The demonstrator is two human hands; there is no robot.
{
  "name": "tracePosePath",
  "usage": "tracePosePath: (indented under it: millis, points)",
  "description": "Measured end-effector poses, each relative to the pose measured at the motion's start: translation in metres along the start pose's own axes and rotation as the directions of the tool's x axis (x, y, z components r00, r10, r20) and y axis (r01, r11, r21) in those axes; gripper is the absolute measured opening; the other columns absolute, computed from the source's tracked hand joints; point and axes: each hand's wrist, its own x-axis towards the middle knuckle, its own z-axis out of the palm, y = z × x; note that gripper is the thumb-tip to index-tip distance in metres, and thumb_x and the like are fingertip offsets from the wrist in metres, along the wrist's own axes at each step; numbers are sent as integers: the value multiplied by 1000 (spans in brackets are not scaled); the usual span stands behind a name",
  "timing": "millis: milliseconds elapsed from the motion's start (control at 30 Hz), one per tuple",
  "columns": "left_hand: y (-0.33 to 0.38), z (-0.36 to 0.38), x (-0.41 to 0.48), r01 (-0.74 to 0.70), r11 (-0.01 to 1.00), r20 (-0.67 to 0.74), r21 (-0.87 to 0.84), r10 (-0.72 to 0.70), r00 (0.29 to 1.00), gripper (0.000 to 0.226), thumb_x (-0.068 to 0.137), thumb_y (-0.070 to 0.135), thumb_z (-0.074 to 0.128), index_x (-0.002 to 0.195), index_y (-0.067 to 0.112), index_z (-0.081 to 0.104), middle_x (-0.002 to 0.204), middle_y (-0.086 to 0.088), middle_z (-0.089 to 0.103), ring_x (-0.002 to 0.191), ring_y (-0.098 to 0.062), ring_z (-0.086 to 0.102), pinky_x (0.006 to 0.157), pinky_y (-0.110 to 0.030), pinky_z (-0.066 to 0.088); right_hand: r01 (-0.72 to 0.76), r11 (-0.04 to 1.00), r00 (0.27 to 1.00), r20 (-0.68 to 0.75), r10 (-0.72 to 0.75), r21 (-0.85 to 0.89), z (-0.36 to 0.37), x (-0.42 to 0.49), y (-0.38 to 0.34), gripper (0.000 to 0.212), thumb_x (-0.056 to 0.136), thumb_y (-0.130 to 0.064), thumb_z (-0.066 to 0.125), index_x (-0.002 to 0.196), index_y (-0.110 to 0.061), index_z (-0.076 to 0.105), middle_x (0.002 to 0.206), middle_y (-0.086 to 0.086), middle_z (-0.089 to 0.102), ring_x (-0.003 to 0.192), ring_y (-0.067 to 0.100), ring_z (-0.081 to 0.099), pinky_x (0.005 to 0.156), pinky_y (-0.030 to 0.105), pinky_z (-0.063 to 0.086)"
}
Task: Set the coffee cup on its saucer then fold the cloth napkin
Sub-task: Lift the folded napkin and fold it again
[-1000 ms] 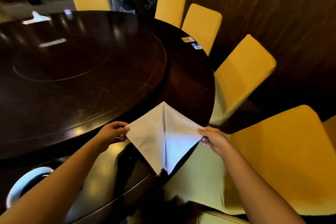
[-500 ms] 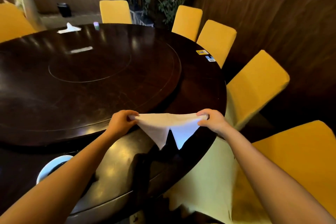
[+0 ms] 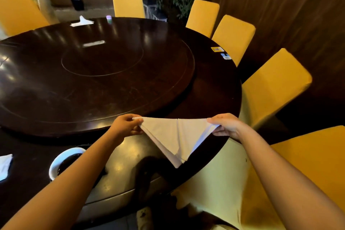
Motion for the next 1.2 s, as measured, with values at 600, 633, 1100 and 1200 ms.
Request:
tracePosePath:
  millis: [600,633,1100,1200]
  points:
    - [-103,16,48,29,798,-200,602,116,973,34,82,8,63,116,9,59,121,-17,53,109,-31,53,96,-40,45,55,529,911,-175,-374,-847,67,55,75,39,89,-29,57,124,-14,52,128,11,51,119,32,42,96,42,37]
    - [-109,21,35,-37,779,-189,626,197,962,32,81,8,64,112,10,60,120,-17,52,110,-31,50,96,-41,44,183,478,874,-81,-480,-859,72,47,80,35,87,-26,59,120,-15,55,124,8,54,115,31,45,94,40,37]
    - [-163,91,-51,-167,624,-29,763,292,956,21,76,37,68,91,24,60,96,5,57,97,-16,47,80,-25,19,629,240,697,400,-595,-740,116,6,120,11,83,-21,63,94,-18,63,97,-2,62,93,22,54,80,30,41]
    - [-165,91,-50,-158,634,-48,757,296,954,21,76,37,68,91,25,59,96,7,56,97,-15,46,79,-23,17,618,247,708,392,-588,-746,117,9,118,8,85,-23,62,90,-18,64,94,-2,62,92,21,54,79,31,42]
